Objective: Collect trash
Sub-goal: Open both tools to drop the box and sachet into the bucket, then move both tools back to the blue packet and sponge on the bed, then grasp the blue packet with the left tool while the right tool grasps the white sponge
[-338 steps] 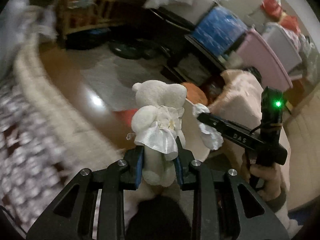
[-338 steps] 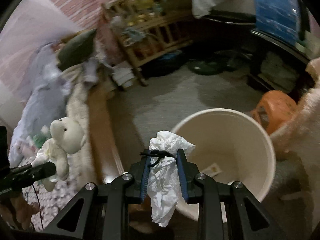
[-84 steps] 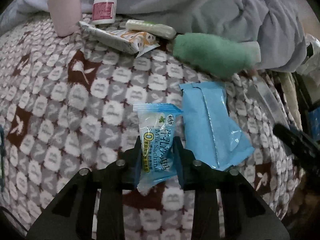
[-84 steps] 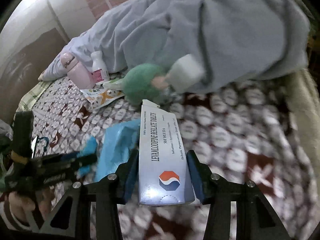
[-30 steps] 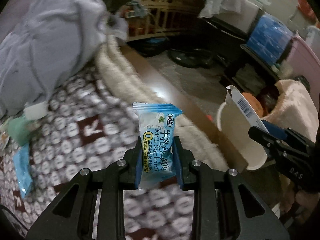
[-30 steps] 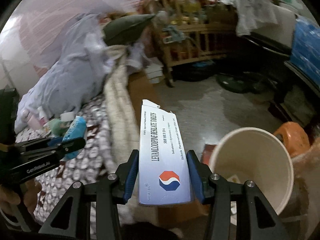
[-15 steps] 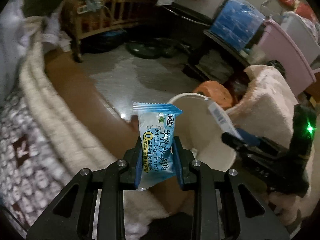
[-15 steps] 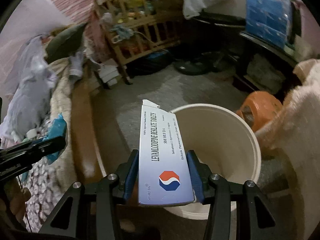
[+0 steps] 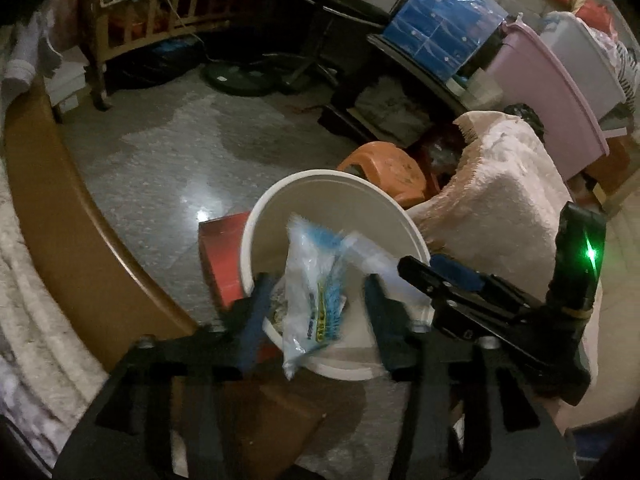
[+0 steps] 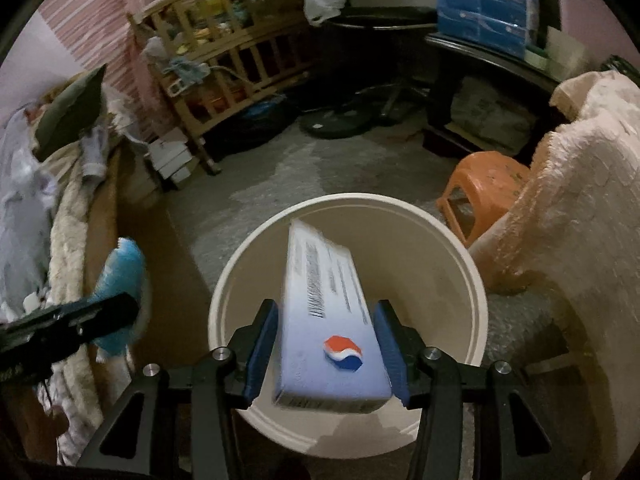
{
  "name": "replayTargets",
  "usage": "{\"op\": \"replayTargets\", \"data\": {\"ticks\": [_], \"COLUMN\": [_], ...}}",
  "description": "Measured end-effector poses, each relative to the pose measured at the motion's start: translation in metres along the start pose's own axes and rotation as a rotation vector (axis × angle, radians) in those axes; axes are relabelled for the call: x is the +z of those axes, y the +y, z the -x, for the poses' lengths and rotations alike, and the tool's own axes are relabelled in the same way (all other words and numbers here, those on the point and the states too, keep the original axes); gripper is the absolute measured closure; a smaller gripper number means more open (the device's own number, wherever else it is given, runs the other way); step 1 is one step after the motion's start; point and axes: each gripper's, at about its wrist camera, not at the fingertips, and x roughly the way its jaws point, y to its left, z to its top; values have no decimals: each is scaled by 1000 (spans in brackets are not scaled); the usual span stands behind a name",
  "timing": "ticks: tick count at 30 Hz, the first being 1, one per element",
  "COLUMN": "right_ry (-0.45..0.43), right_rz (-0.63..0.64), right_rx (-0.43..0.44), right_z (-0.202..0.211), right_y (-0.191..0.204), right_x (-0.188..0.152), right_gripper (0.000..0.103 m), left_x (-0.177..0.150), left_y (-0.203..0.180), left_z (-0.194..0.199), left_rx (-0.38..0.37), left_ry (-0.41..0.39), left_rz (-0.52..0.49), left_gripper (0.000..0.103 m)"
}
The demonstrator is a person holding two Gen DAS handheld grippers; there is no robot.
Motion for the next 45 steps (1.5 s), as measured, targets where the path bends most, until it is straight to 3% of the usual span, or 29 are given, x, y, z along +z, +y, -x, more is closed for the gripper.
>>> {"op": "replayTargets", "data": {"ticks": [8,12,27,33,40,45], "right_ry": [34,41,3,21,77,110], "right_rz": [14,51,265,359,458,520], "right_rx": [32,58,183,268,358,404], "right_z": [-9,-10,20,24,16,8], "right_y": [12,32,158,218,289,332], "right_x": [-5,-9,-22,-39,-62,-78], "right_gripper": [54,54,51,49,49,47], "left_x": [-10,-20,-77,-115,-171,-207], "left_y": [18,37,123,173,241,297], "left_z": [19,43,130,171,223,246], "left_rx": [77,193,418,476,536,562], "left_ry": [-25,-71,-158,-164,-189,-200], "left_rz": [27,37,179,276,450,594], "left_gripper": [50,50,50,50,50,44]}}
